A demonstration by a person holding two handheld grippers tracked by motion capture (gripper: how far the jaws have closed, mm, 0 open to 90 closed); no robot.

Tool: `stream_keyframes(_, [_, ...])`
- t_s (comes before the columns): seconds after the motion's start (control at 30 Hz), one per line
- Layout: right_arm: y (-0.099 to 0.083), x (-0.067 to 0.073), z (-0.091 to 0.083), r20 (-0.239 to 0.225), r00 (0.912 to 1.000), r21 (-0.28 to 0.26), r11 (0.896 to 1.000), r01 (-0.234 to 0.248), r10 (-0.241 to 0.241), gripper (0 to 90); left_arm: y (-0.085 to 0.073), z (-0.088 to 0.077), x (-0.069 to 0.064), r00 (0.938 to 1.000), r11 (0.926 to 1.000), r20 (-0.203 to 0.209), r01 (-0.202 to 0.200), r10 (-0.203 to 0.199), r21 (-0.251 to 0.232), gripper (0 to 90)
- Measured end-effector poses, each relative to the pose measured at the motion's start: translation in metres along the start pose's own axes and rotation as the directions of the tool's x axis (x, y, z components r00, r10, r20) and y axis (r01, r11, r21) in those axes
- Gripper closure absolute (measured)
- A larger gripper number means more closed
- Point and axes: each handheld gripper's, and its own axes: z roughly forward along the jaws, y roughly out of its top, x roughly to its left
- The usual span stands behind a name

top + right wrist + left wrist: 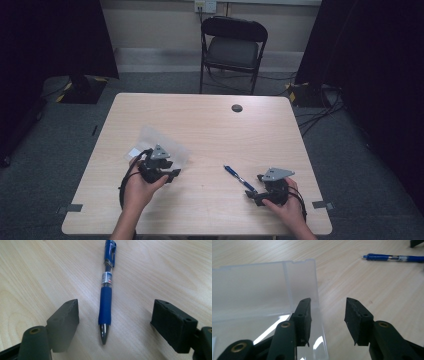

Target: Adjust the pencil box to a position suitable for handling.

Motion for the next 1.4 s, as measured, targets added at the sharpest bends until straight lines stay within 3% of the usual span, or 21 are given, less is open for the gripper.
stream_keyframes(0.03, [0.000,0.000,0.000,0.000,1.0000,0.000,1.000,0.000,0.000,21.1,0.002,0.008,0.001,1.0000,1.0000,0.001,0.003,-0.003,-0.006,54.2])
stream_keyframes(0.07, [0.000,0.000,0.000,0.000,1.0000,0.000,1.000,0.000,0.000,21.1,0.003,0.015,0.000,0.9994,0.9992,0.009,0.034,-0.033,-0.020,54.3])
stream_keyframes(0.13, [0.000,0.000,0.000,0.000,1.0000,0.000,1.000,0.000,0.000,21.1,0.006,0.023,0.002,0.9997,0.9992,-0.005,0.024,-0.024,-0.033,54.9])
stream_keyframes(0.27, [0.000,0.000,0.000,0.000,1.0000,0.000,1.000,0.000,0.000,21.1,0.010,0.036,0.007,0.9980,0.9961,-0.011,0.062,-0.063,-0.063,56.7])
stream_keyframes(0.43, [0.000,0.000,0.000,0.000,1.0000,0.000,1.000,0.000,0.000,21.1,0.012,0.046,0.011,0.9948,0.9938,-0.009,0.101,-0.101,-0.048,64.2])
stream_keyframes(0.5, [0.000,0.000,0.000,0.000,1.0000,0.000,1.000,0.000,0.000,21.0,0.011,0.050,0.012,0.9945,0.9944,0.004,0.104,-0.104,-0.018,73.1])
stream_keyframes(0.57, [0.000,0.000,0.000,0.000,1.0000,0.000,1.000,0.000,0.000,21.0,0.010,0.055,0.012,0.9957,0.9956,-0.001,0.092,-0.092,0.018,76.8])
stream_keyframes(0.6, [0.000,0.000,0.000,0.000,1.0000,0.000,1.000,0.000,0.000,21.0,0.010,0.056,0.012,0.9939,0.9939,0.018,0.108,-0.108,0.021,78.3])
stream_keyframes(0.73, [0.000,0.000,0.000,0.000,1.0000,0.000,1.000,-0.001,0.001,21.0,0.006,0.059,0.013,0.9933,0.9910,0.005,0.114,-0.115,0.070,84.2])
stream_keyframes(0.77, [0.000,0.000,0.000,0.000,1.0000,0.000,1.000,-0.001,0.001,21.1,0.003,0.060,0.014,0.9908,0.9898,0.017,0.133,-0.134,0.051,86.1])
stream_keyframes(1.1, [0.000,0.000,0.000,0.000,1.0000,-0.001,1.000,0.000,0.000,21.1,-0.003,0.052,0.012,0.9938,0.9923,0.029,0.105,-0.107,0.066,86.5])
stream_keyframes(1.27, [0.000,0.000,0.000,0.000,1.0000,-0.001,1.000,0.000,0.000,21.1,-0.013,0.040,0.009,0.9963,0.9943,0.051,0.064,-0.069,0.085,86.3])
stream_keyframes(1.4, [0.000,0.000,0.000,-0.001,1.0000,0.000,1.000,-0.001,0.001,21.0,-0.025,0.028,0.006,0.9935,0.9936,0.086,0.067,-0.075,0.091,84.9])
